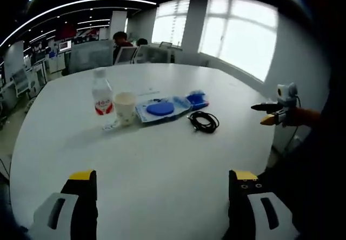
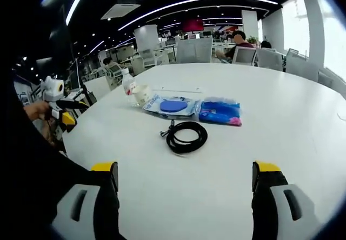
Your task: Arrange the tabletop items into an orderly group along one side of the table until the central work area is clear of visible clutter.
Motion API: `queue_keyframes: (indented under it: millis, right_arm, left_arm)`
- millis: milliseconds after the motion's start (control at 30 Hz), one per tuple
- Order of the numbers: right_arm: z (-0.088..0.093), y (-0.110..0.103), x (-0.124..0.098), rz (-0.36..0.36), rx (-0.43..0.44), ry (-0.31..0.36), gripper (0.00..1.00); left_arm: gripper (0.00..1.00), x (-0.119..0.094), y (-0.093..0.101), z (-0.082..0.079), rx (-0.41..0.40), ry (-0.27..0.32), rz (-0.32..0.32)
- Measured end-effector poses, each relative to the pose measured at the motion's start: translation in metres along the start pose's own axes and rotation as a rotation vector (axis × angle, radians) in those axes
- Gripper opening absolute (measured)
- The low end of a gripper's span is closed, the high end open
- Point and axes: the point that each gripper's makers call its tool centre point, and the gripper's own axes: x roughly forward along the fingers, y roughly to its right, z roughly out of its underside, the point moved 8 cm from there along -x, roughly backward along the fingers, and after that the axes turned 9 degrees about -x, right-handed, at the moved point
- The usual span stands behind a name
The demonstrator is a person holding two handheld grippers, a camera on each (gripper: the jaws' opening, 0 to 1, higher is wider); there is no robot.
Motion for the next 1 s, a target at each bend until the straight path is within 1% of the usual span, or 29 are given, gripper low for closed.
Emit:
queue_keyframes:
  millis: [67,133,267,367,633,1000]
  right_arm:
    - [-0.0004,-0.0010,-0.0006,-0.006,-0.001,-0.003,1.00]
    - [-0.0001,-0.0008,-0.0008,-0.007,0.002,-0.005,1.00]
    - [-0.0009,-0.0026,-0.0011,-0.008,-0.002,-0.014,1.00]
    - [-0.0032,-0.0034,-0.0011,-0.008,0.009,-0.008,1.00]
    - [-0.0001,-0.0027,0.0017,-0.013,0.005,-0.029,1.00]
    - [-0.0055,-0.0031,0.0058,-0.019,-0.006,-0.031,1.00]
  left_arm:
    - [1.00,-0.0015,-0.0012,-0.0006,-0.009,0.002,-0.004]
    - [1.00,-0.0024,-0.0005,0.0007,-0.014,-0.013,-0.006]
    - [1.00,-0.0050,-0.0012,-0.0018,-0.021,-0.003,-0.005]
    - [1.00,-0.0040,-0.0029,0.0002,-0.036,0.000,-0.005]
    - [1.00,-0.0022,-0.0046,0.0023,-0.034,-0.006,-0.001]
    - [0.98,0.0025,-0.0023,-0.0024,-0.043,-0.001,0.002]
